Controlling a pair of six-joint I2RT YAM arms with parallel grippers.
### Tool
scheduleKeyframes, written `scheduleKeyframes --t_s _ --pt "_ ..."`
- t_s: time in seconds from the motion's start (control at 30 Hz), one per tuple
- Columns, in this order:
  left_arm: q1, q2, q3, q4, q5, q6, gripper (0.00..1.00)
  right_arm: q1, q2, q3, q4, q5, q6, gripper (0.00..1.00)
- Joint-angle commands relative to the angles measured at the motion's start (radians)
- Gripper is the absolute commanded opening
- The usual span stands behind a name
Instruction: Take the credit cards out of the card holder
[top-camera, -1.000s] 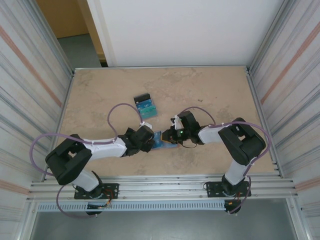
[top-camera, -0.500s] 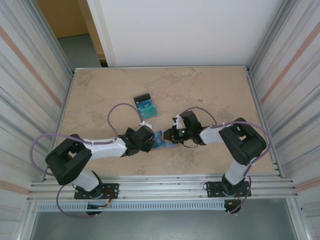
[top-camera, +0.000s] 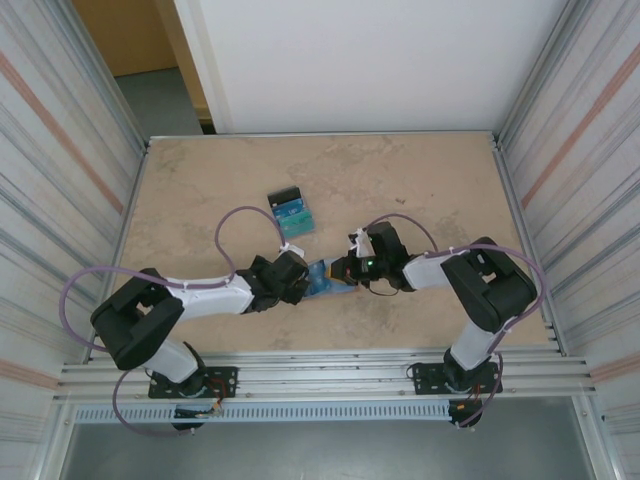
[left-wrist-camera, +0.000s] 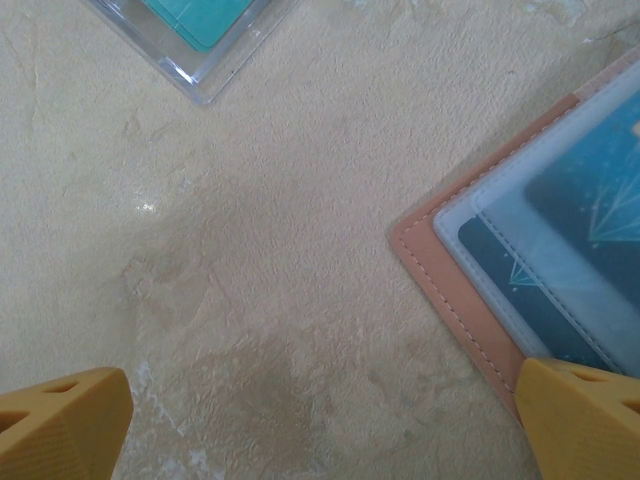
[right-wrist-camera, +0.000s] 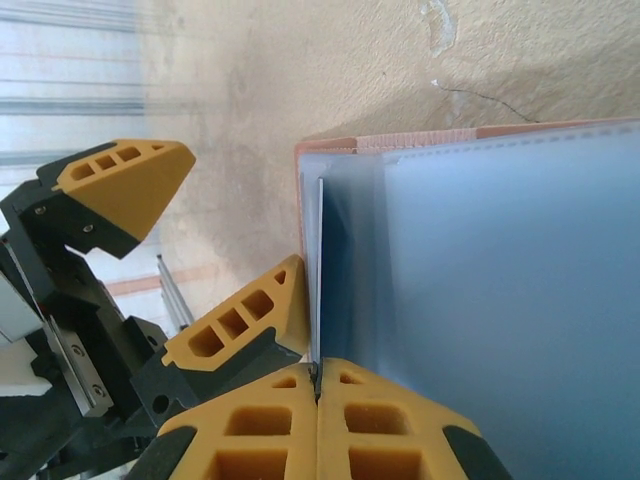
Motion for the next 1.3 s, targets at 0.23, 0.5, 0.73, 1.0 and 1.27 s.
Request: scheduleKeyframes --t_s 0.23,0.5,0.73,1.0,1.27 --pt "-0.008 -0.057 0.009 -0.040 -0.011 -0.015 0.99 -0.020 -0.135 0.066 -0.329 0.116 -0.202 0.00" --pt "-0.008 -0.199 0.010 -0.027 0.025 0.015 0.99 -0.045 -0.194 0.148 -0.541 0.158 -0.374 0.00" --pt "0.049 -0.347 0.021 0.028 0.239 0.129 0.97 -0.042 -0.275 0.203 -0.637 0.118 -0.542 0.00" --pt "0.210 -0.377 0.093 0.052 0.721 0.232 0.76 0.003 -0.359 0.279 -0.754 0.074 -0.726 0.00" --pt "0.236 -0.289 0.182 -0.039 0.986 0.377 0.76 0.056 -0.387 0.357 -0.847 0.047 -0.843 0.00"
